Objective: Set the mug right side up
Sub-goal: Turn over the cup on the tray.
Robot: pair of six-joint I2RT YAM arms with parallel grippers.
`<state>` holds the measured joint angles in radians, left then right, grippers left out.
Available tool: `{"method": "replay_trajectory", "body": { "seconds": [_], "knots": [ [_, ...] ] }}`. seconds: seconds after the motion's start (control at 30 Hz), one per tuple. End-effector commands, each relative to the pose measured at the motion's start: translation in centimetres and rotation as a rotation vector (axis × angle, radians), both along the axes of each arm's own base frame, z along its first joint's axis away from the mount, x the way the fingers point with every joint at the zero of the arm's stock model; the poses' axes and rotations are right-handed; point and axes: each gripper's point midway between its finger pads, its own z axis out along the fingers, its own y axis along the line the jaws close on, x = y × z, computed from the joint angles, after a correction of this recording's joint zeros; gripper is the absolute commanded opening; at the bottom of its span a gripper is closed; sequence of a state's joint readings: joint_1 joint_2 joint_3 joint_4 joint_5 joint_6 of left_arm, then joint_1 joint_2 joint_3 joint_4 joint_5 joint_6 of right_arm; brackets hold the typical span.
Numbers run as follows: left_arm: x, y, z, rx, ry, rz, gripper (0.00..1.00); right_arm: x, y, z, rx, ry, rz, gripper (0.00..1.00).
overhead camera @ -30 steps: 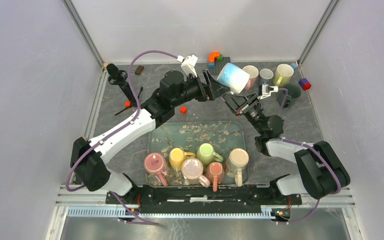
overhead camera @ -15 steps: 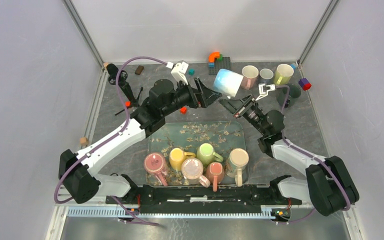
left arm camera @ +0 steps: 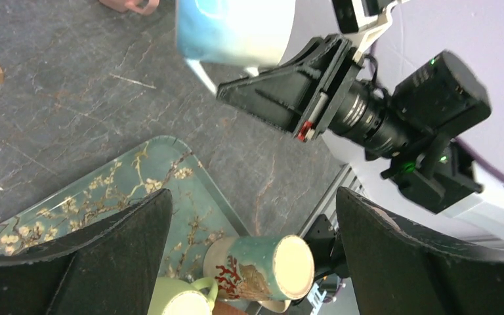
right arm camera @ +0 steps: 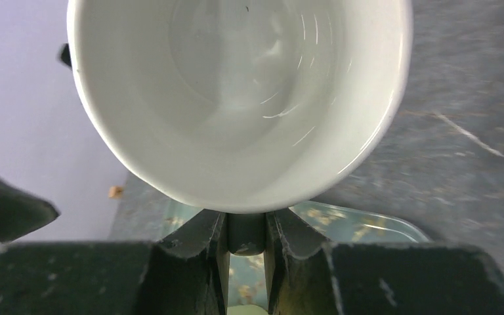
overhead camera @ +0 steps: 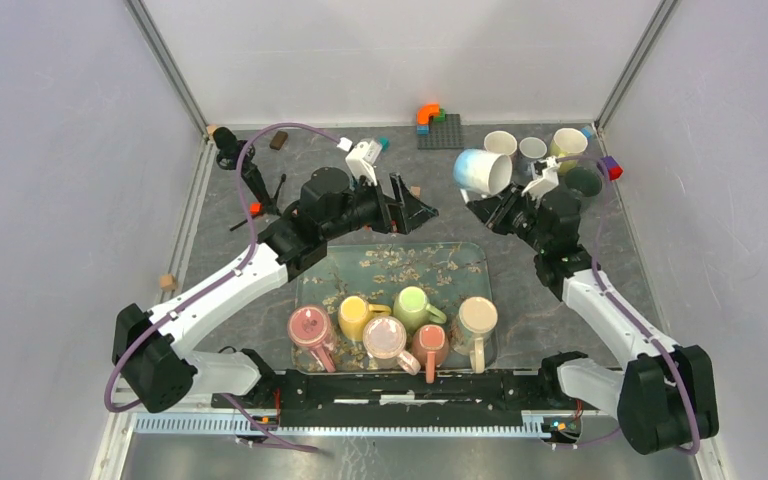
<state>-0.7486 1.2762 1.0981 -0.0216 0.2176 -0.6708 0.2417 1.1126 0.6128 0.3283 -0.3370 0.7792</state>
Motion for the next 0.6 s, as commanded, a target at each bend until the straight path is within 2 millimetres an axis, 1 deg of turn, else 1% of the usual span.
{"method": "replay_trajectory", "body": {
  "seconds": [0.0, 0.17, 0.27, 0.47, 0.57],
  "knots": [
    [-1.4, 0.3, -0.3, 0.054, -0.039, -0.067, 1.00, 1.4, -3.4, 3.6, -0.174, -0.111, -0.091, 0.00],
    [-1.5, 0.5, -1.3, 0.122, -0.030, -0.089, 1.00, 1.8, -6.0, 2.0, -0.346, -0.022, -0.159, 0.00],
    [-1.7, 0.8, -1.8, 0.156, -0.027, -0.099, 1.00, 1.9, -7.5, 1.4, -0.414, 0.010, -0.199, 0.00],
    [-2.2, 1.3, -2.8, 0.203, -0.023, -0.117, 1.00, 2.3, -9.4, -0.4, -0.511, 0.109, -0.232, 0.00],
    [-2.6, 1.5, -3.0, 0.214, -0.021, -0.128, 1.00, 2.3, -10.7, -1.6, -0.571, 0.166, -0.255, 0.00]
  ]
}}
